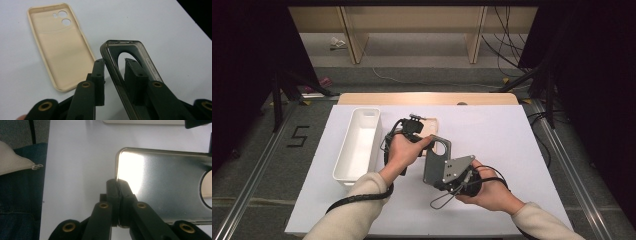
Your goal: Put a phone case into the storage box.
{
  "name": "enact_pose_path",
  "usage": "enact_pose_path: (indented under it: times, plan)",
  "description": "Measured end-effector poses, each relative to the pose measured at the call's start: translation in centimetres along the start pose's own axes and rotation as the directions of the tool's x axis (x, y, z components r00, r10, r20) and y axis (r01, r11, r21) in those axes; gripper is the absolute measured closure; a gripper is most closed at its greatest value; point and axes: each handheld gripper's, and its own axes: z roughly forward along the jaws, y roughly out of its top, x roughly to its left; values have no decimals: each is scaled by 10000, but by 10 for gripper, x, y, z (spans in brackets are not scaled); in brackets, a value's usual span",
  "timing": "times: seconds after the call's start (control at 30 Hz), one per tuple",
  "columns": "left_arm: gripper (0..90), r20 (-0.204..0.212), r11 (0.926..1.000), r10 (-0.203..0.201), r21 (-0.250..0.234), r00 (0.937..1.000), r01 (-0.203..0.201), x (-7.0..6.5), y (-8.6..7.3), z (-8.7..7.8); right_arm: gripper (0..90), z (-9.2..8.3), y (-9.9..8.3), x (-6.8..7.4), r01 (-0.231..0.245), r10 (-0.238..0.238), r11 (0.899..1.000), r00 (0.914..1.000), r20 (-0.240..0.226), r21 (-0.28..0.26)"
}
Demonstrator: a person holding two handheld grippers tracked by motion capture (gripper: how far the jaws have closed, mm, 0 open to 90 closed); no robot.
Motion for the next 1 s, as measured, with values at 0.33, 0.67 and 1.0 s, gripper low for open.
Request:
enact_pose_path:
  times: [0.33, 0.67, 1.0]
  plan:
    - [789, 507, 9968, -472, -617, 9976, 503, -8, 3, -8, 897, 7, -1, -1, -16, 17, 9999, 10000, -68, 142]
    - [819, 1089, 9937, -263, -1052, 9937, 378, -17, 3, -12, 896, 12, -4, -2, -83, 88, 9992, 9999, -130, 394]
    - [825, 786, 9744, 1012, -2090, 9918, -829, -32, 4, -20, 710, 8, -7, -7, -432, 451, 9986, 9967, 679, -292]
